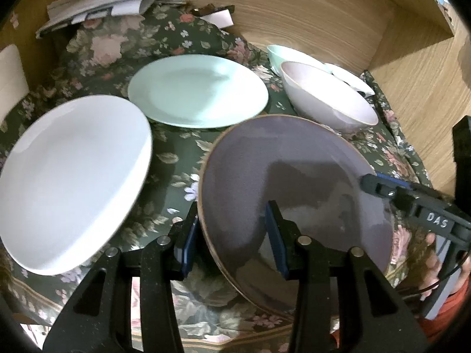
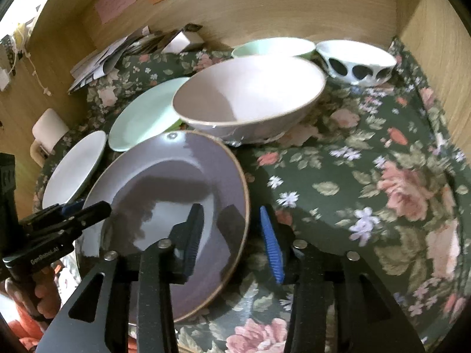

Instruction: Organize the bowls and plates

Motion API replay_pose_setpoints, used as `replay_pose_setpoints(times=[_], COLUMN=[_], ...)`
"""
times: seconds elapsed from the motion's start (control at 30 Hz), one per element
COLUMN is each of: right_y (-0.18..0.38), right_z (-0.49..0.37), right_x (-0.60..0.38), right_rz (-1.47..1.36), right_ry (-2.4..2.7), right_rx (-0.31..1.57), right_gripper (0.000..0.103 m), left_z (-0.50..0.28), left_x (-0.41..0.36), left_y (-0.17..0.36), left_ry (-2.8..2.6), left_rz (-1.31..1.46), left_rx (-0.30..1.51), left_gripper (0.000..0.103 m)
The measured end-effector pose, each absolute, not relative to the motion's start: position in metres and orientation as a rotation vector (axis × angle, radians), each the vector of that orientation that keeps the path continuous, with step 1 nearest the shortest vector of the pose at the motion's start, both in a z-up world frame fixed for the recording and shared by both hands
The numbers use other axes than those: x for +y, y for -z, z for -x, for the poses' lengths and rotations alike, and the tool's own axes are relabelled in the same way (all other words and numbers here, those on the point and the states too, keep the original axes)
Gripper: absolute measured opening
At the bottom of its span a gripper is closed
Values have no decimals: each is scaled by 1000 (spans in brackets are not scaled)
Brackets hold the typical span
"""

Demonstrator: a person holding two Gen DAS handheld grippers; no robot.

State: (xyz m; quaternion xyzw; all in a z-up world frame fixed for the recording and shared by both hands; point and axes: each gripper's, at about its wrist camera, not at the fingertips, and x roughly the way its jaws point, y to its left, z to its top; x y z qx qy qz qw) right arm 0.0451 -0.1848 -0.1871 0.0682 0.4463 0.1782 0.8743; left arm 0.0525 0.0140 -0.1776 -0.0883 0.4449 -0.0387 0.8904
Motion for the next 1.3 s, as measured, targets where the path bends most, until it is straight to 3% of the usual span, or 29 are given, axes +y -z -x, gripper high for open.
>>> replay_pose_setpoints(times=[0.13, 0.43, 0.53, 0.8, 0.9, 1.3], right_y=[174, 142, 133, 121, 119, 127], right_z=[-42, -42, -45, -53, -57, -71], right_x=[-185, -156, -145, -107, -91, -28], right_rz=[-126, -66, -60, -41, -25, 69], right_ry=[-368, -436, -464, -564, -594, -700], right_rx=[891, 789, 760, 730, 728, 776], right_gripper=[44, 49, 60, 64, 69, 70], left_z=[-52, -45, -42, -31, -25, -12], left_x=[20, 45, 54, 89, 103, 162], left_y=[171, 138, 125, 105, 104, 125], left_ry=[67, 15, -22, -111, -145, -283], left_rz=[193, 201, 189, 181, 186, 250], left_rx=[911, 796, 754, 694, 687, 739], left_gripper=[43, 60, 65, 77, 80, 81])
